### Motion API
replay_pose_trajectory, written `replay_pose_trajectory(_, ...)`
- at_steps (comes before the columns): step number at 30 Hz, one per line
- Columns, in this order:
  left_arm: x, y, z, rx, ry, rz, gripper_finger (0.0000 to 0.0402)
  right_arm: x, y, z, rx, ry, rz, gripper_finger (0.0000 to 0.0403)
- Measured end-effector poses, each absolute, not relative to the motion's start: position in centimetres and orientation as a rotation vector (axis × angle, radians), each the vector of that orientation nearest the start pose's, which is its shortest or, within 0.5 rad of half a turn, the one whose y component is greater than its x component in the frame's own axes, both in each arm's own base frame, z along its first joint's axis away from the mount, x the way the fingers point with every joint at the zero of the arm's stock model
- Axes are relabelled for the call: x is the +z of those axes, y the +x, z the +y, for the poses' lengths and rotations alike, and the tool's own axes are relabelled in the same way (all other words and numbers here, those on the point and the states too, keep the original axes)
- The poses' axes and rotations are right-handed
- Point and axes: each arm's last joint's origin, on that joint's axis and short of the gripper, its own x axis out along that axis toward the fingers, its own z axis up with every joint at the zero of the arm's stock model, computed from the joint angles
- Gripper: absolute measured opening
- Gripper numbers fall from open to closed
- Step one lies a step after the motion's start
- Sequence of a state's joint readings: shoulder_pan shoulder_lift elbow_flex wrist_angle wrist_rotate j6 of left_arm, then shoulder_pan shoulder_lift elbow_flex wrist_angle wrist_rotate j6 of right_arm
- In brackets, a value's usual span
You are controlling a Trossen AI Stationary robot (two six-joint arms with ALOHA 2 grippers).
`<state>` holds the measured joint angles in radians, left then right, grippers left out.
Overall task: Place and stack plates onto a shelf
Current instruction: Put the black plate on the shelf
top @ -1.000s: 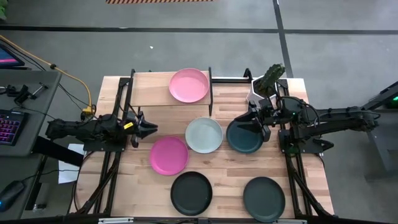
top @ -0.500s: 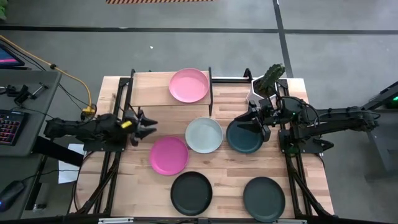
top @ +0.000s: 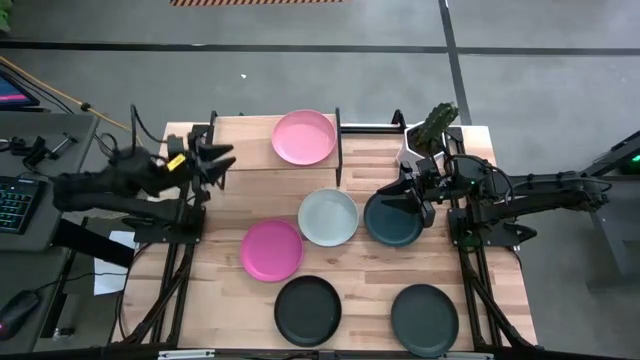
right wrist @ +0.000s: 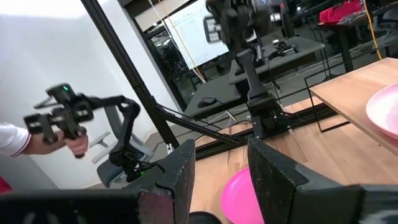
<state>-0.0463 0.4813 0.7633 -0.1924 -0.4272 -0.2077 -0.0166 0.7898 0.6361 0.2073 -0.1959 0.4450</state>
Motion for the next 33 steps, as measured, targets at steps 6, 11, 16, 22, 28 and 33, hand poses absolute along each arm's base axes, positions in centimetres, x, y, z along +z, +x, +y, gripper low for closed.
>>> replay_pose_trajectory(6, 40.5, 11.3, 0.7, 0.418, -0.21, 0.08, 0.0176, 31.8, 18.2, 0.3, 0.189, 0.438, -0.012, 0.013)
replay_pose_trajectory(11, 41.0, 12.9, 0.7, 0.431, -0.191, 0.192, 0.0176, 31.8, 18.2, 0.3, 0.192, 0.438, -0.012, 0.013)
replay_pose_trajectory(16, 39.9, 15.3, 0.0, 0.262, -0.154, 0.312, 0.0176, 31.7, 18.2, 0.3, 0.188, 0.443, 0.002, 0.013)
replay_pose_trajectory(22, 36.5, 19.9, -2.3, -0.03, -0.129, 0.577, 0.0176, 31.3, 18.2, 0.3, 0.18, 0.446, 0.038, 0.013)
replay_pose_trajectory(28, 32.2, 24.6, -4.8, -0.231, -0.013, 0.796, 0.0176, 31.3, 18.2, 0.3, 0.179, 0.454, 0.041, 0.013)
replay_pose_trajectory(33, 28.3, 28.1, -6.4, -0.284, 0.059, 0.91, 0.0176, 31.3, 18.2, 0.3, 0.179, 0.446, 0.041, 0.013)
